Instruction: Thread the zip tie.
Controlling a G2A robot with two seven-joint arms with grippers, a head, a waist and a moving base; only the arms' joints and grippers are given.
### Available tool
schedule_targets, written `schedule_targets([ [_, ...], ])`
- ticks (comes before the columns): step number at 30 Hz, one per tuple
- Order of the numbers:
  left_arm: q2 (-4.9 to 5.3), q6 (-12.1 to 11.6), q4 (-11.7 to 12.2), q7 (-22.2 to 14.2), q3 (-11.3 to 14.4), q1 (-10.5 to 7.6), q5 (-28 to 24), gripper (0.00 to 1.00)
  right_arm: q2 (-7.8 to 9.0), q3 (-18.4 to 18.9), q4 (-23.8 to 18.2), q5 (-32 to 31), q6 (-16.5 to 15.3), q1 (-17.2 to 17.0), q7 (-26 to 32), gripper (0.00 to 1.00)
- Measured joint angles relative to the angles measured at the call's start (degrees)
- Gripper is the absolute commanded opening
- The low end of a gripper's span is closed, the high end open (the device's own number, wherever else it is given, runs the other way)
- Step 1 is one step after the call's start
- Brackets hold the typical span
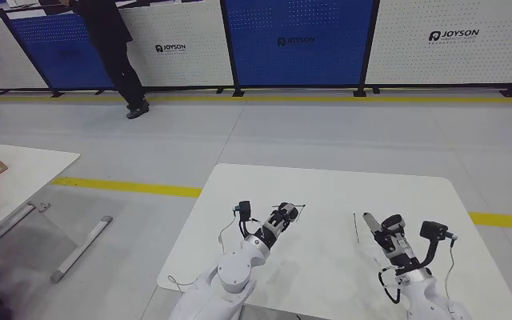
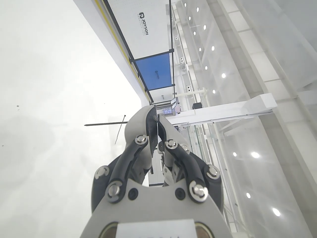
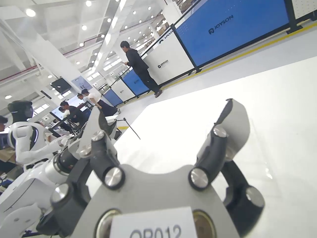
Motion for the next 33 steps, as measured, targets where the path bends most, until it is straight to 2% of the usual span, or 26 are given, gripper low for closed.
schedule_targets([
  [7,-0.07,-0.3,0.3,0.3,-0.3,-0.01,-0.8,0.00,0.02,0.6,-0.2,1.7,0.4,0.3,0.2,1.00],
  [11,-0.13,-1.7,0.1,2.1,-1.3,0.55,-2.3,0.00,0.30,4.5,-0.9,9.3,0.4,-0.1,1.1,1.00],
  [15,-0.18,-2.7,-0.1,4.2,-2.4,1.04,-2.9,0.00,0.62,9.2,-0.7,15.0,2.7,-0.3,0.9,1.00],
  [17,-0.24,-2.7,0.2,5.5,-2.3,1.01,-1.7,0.00,0.70,10.2,-0.3,16.3,4.3,0.3,1.5,1.00],
  [20,-0.26,-2.6,0.3,5.9,-2.1,0.96,-1.2,0.00,0.76,10.6,0.1,17.0,6.0,1.1,2.8,1.00],
  [33,-0.26,-2.6,0.3,5.8,-2.1,0.96,-1.3,0.00,0.76,10.5,0.0,16.9,5.9,1.0,2.8,1.00],
])
